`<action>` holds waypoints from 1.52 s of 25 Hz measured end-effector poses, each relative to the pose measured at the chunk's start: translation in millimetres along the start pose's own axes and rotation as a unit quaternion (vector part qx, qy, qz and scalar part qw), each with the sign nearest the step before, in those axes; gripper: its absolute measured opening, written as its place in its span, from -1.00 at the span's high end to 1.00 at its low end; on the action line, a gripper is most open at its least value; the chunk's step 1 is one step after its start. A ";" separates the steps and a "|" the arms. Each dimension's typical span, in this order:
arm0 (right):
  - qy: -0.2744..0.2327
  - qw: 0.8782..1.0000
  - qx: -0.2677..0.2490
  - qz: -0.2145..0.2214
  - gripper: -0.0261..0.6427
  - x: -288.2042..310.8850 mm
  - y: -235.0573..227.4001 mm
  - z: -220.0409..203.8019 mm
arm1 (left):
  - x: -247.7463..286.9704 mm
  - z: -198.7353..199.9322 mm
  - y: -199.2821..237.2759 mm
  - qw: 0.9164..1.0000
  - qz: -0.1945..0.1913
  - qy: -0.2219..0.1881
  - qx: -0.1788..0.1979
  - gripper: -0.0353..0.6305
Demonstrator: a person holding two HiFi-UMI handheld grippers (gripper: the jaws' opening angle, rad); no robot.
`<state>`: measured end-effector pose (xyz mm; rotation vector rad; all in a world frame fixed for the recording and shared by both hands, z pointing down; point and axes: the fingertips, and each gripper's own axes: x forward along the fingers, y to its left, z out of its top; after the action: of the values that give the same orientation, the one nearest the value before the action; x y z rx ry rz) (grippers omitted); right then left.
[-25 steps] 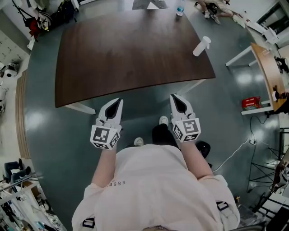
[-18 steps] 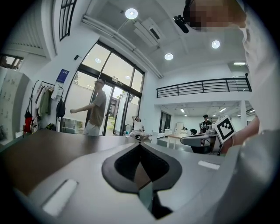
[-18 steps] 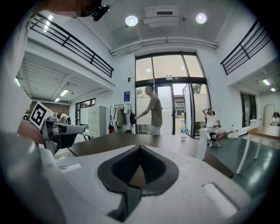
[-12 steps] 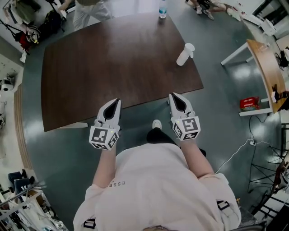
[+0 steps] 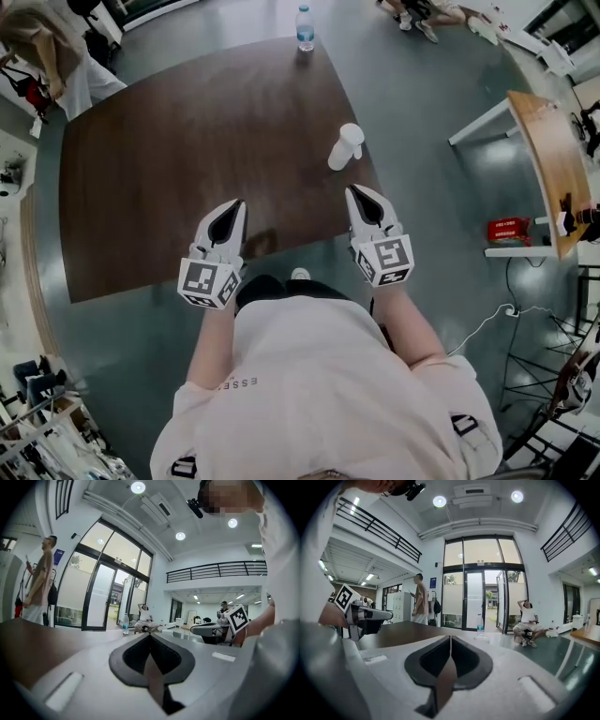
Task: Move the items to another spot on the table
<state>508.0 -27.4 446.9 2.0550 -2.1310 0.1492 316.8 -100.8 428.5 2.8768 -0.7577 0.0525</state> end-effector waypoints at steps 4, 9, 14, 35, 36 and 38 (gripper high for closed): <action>0.001 1.000 0.002 -0.010 0.93 21.1 -27.9 3.7 | 33.7 -1.7 4.9 1.000 -0.012 0.017 -0.003 0.85; 0.029 0.999 0.003 -0.017 0.37 55.3 -53.5 -11.2 | 74.3 -10.0 15.1 0.999 -0.023 0.025 -0.016 0.85; 0.044 0.999 0.008 -0.030 -0.07 84.2 -75.6 -25.5 | 109.2 -12.6 23.0 0.999 -0.031 0.030 -0.022 0.85; 0.057 0.998 0.011 0.023 0.31 120.8 -78.0 -38.5 | 120.9 -28.0 39.8 0.998 -0.017 0.040 -0.035 0.85; 0.057 0.998 0.011 0.024 0.31 116.7 -78.1 -36.3 | 116.1 -26.6 37.8 0.999 -0.014 0.039 -0.035 0.85; 0.055 0.998 0.005 0.031 0.31 106.3 -79.2 -30.2 | 107.1 -24.1 31.9 0.999 -0.003 0.036 -0.036 0.85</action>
<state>585.5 -129.0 493.3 1.9404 -2.1321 0.2754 394.6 -176.1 465.3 2.7932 -0.7238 0.1254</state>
